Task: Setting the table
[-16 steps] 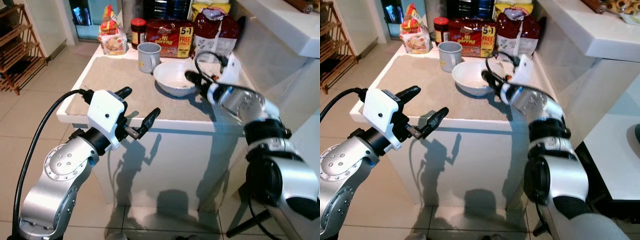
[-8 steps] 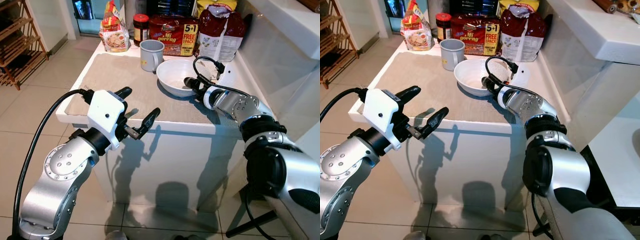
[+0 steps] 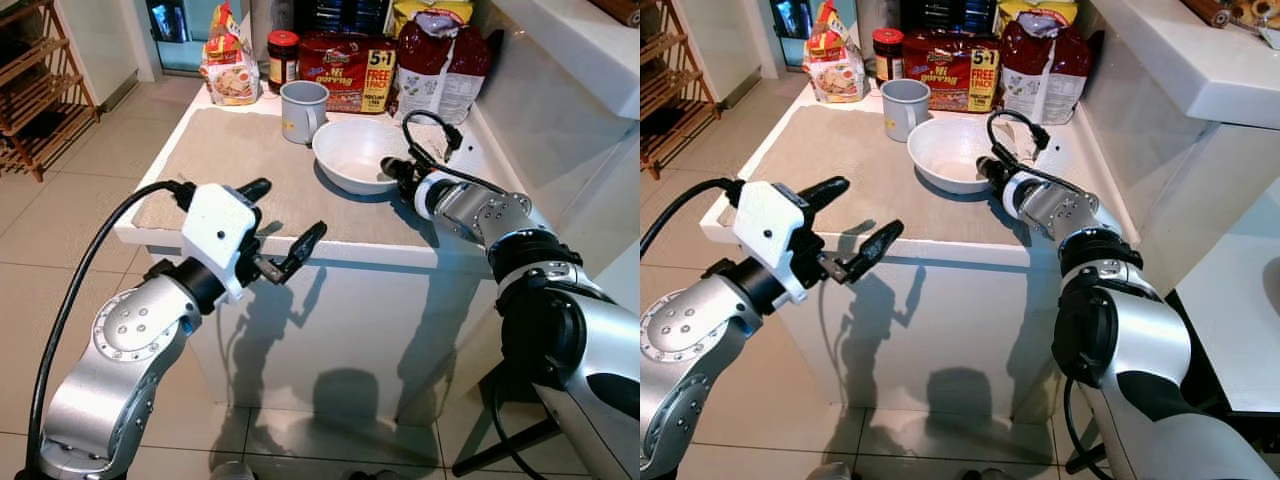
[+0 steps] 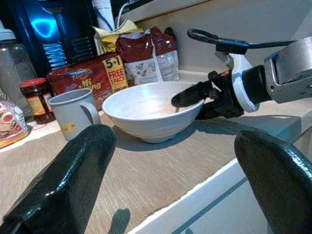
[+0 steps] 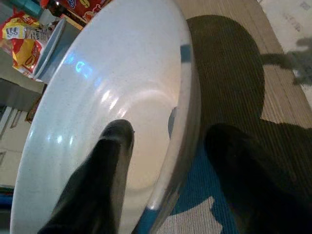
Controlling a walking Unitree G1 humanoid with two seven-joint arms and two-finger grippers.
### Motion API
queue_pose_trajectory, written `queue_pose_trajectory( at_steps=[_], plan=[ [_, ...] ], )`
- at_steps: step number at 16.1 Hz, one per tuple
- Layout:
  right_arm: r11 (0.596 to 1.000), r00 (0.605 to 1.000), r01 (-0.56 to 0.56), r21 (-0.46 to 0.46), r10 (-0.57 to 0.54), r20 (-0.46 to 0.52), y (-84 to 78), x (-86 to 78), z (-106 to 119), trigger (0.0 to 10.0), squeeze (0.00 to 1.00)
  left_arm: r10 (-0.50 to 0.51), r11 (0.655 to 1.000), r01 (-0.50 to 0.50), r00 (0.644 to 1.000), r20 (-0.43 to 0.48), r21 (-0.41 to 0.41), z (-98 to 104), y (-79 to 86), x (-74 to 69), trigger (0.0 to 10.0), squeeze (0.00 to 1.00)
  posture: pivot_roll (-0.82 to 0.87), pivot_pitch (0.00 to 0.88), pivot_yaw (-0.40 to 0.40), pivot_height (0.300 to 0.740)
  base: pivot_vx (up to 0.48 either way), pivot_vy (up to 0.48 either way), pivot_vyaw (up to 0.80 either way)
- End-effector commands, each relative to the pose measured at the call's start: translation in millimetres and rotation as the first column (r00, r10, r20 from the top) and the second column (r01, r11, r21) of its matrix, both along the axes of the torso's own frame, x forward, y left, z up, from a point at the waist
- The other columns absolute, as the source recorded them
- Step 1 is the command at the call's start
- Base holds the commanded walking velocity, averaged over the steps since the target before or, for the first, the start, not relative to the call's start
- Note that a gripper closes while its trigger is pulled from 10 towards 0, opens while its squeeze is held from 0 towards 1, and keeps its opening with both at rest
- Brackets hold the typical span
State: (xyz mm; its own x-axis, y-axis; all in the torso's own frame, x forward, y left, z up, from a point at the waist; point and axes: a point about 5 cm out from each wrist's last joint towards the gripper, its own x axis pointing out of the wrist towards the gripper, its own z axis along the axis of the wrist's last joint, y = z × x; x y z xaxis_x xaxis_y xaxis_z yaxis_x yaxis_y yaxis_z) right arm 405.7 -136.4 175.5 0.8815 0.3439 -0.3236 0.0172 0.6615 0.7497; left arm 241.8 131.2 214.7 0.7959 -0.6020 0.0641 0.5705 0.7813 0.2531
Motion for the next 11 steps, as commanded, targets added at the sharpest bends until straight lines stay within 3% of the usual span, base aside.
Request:
queue_pose_trajectory(
  at_steps=[1,11],
  plan=[
    [1.000,1.000,0.012,0.018,-0.012,-0.003,-4.0,1.9,6.7,0.0,0.00,-0.022,1.000,0.022,1.000,0.003,0.013,1.8,-2.2,-1.7,10.0,0.00,0.16,0.000,-0.067,0.740,0.000,0.000,0.00],
    [0.996,1.000,0.027,0.088,-0.026,-0.010,-6.7,1.7,7.8,0.0,0.00,-0.027,0.999,0.027,1.000,0.010,0.029,2.6,-1.2,1.1,10.0,0.00,0.16,0.000,-0.052,0.740,0.000,0.000,0.00]
  ],
)
